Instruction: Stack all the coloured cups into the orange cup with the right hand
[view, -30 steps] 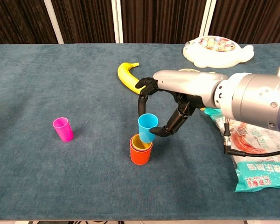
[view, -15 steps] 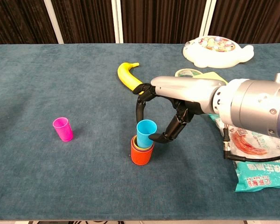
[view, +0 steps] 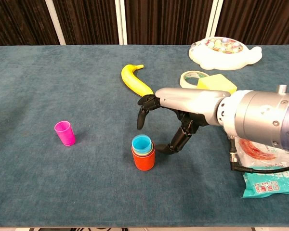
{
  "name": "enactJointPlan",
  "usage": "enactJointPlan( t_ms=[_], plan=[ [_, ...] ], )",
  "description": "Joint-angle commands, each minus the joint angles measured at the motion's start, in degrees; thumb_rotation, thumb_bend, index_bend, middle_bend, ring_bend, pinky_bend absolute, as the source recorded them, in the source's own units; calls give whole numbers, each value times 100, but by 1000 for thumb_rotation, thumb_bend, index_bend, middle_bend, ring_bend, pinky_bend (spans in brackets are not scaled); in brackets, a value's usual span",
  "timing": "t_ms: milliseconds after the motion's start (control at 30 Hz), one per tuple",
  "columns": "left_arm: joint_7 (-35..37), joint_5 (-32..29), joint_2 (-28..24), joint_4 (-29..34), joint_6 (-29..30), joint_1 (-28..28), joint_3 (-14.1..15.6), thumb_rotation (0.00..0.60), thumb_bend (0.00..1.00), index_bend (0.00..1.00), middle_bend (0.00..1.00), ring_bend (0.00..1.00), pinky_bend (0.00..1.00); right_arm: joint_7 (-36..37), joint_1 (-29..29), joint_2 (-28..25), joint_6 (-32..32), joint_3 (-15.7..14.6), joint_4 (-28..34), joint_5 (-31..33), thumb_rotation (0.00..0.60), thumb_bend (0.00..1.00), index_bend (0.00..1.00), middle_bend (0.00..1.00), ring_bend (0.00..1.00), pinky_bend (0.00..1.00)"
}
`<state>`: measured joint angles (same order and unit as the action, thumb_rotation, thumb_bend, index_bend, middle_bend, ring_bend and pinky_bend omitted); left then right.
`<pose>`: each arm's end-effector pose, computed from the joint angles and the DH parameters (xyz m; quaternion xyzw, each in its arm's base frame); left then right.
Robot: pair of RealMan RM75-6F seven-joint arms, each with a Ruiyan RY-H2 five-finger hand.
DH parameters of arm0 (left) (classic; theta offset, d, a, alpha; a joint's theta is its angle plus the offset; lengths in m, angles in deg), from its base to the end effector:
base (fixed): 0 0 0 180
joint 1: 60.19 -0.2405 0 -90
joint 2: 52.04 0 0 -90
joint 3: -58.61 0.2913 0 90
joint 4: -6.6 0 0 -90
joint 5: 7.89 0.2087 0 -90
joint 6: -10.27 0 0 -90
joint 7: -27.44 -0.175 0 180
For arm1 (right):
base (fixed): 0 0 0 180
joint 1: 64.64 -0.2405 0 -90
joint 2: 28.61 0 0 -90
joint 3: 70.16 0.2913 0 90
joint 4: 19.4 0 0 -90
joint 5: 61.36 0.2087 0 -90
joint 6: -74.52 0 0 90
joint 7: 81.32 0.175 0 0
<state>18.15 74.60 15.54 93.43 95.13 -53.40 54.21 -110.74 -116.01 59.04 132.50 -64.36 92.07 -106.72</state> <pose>-0.3564 0.2332 0.1719 -0.6087 -0.3267 -0.3361 0.6402 -0.0740 -0.3125 -0.0543 0.7738 -0.4658 0.3406 0.2612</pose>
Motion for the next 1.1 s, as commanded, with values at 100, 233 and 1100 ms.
enactJointPlan(
  t_ms=[100,233,1100],
  plan=[
    [12,-5,-5,3,14,-4,-9,600,0,0,0,0,53,-19,-28,-17,-26,13,32,30,600,423,117,0,36,87],
    [27,-9,-13,7,13,-6,-11,600,0,0,0,0,52,-6,-57,-93,-11,107,136,13,600,416,110,0,36,87],
    [110,-19,12,-45,-135,47,18,600,0,0,0,0,52,-445,-1419,1077,-449,1060,-1369,1473,600,416,153,0,36,87]
  ],
)
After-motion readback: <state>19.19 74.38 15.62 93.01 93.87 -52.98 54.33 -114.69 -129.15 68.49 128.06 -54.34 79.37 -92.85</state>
